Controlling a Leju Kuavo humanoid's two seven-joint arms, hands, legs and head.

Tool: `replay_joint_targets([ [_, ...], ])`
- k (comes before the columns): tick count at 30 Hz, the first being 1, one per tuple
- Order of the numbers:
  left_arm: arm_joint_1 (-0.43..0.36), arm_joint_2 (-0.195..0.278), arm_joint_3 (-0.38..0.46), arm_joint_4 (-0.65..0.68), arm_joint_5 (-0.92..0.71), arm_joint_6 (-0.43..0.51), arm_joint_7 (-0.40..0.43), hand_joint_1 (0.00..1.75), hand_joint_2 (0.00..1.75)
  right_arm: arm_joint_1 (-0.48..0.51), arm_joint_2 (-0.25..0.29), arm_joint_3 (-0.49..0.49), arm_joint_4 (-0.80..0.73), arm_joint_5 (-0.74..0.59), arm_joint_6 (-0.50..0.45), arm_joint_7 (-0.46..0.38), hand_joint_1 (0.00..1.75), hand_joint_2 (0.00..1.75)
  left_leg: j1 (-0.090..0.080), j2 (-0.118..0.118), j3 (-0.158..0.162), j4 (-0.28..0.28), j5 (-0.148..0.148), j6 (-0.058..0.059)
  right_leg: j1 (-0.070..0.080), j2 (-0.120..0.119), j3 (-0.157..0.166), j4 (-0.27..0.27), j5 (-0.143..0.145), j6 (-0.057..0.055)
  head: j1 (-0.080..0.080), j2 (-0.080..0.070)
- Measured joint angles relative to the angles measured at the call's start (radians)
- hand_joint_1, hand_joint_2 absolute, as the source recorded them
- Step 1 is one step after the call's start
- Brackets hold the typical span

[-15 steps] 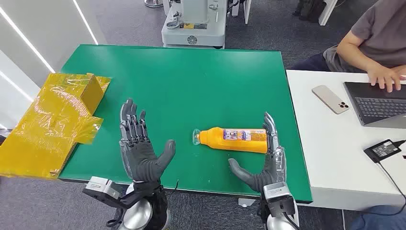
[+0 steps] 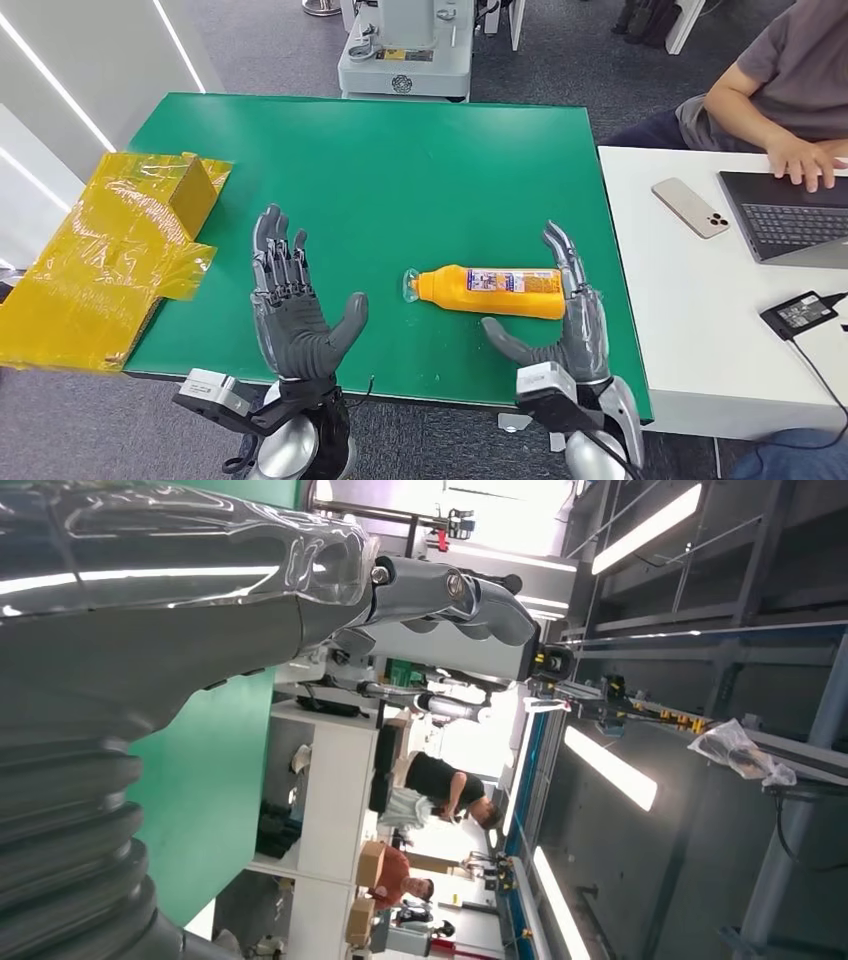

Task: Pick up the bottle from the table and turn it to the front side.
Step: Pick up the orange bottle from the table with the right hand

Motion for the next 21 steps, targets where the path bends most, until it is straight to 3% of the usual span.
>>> replay_joint_targets([
  [5, -0.011, 0.002, 0.001, 0.000, -0.001, -0.023, 0.000, 0.00, 1.75, -0.075, -0.097, -0.049, 0.005, 0.212, 0.081, 0.079, 0.00, 1.75, 0.000, 0.000, 0.000, 0.001, 0.000, 0.000, 0.000, 0.000, 0.001, 0.000, 0.001, 0.000, 0.000, 0.000],
  [13, -0.029, 0.002, 0.002, 0.006, 0.000, -0.052, 0.001, 0.00, 1.75, -0.173, -0.236, -0.060, 0.022, 0.216, 0.155, 0.127, 0.00, 1.75, 0.000, -0.001, 0.000, 0.002, 0.000, 0.000, 0.000, -0.001, 0.001, 0.000, 0.001, 0.000, -0.001, 0.000],
  [17, -0.037, 0.002, 0.002, 0.019, 0.001, -0.084, 0.001, 0.00, 1.75, -0.274, -0.340, -0.052, 0.056, 0.160, 0.304, 0.155, 0.00, 1.75, 0.000, 0.000, -0.001, 0.002, 0.000, 0.001, 0.000, -0.001, 0.001, 0.000, 0.001, 0.000, 0.000, 0.000],
  [21, -0.057, 0.002, 0.001, 0.041, 0.007, -0.097, -0.008, 0.00, 1.75, -0.472, -0.425, 0.005, 0.169, 0.118, 0.507, 0.153, 0.00, 1.75, -0.001, 0.000, -0.001, 0.002, 0.002, 0.003, -0.001, 0.001, 0.001, 0.001, 0.003, 0.002, 0.000, 0.000],
])
